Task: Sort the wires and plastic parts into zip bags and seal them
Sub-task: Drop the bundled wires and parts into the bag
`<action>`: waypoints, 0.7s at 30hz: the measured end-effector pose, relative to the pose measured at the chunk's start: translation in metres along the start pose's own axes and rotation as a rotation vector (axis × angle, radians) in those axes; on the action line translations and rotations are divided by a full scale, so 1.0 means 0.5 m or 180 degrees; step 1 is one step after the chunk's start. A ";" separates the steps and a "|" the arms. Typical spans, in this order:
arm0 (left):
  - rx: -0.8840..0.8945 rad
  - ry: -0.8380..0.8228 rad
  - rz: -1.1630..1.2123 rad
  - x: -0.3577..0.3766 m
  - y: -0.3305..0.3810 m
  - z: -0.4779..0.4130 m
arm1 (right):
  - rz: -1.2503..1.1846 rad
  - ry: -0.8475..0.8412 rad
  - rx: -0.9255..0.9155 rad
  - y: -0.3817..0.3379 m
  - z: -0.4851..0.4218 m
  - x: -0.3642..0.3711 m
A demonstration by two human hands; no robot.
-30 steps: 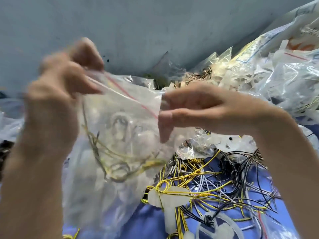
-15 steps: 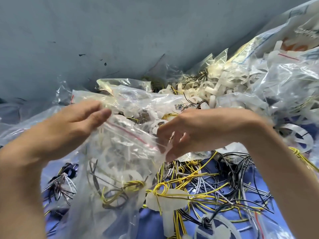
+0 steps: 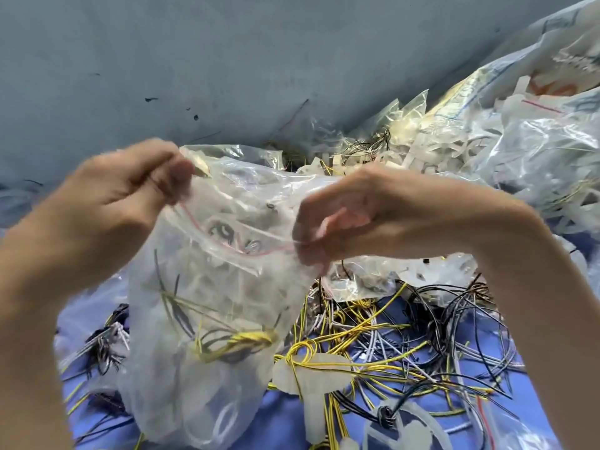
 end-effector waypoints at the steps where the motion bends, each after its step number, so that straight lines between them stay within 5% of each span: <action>1: -0.0046 -0.0098 -0.0112 0.005 -0.006 0.009 | 0.0254 -0.0159 0.0104 0.008 0.001 0.013; 7: -0.0492 0.0328 -0.0619 -0.056 -0.073 -0.010 | 0.0310 0.0752 -0.0336 -0.024 -0.006 -0.035; 15: -0.0159 -0.0583 -0.0315 0.035 0.051 0.005 | 0.0609 0.1012 -0.0564 -0.038 -0.005 -0.041; 21: -0.0077 -0.0304 -0.0286 0.020 0.059 0.005 | 0.0643 0.1428 -0.0919 -0.063 0.006 -0.054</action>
Point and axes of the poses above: each hand's wrist, its own z-axis away from the middle knuckle, its own x-axis out of the palm, y = z × x, the point moved 10 cm from there along -z, towards the middle knuckle, and after that the axes turned 8 degrees about x, right-handed, at the moved point
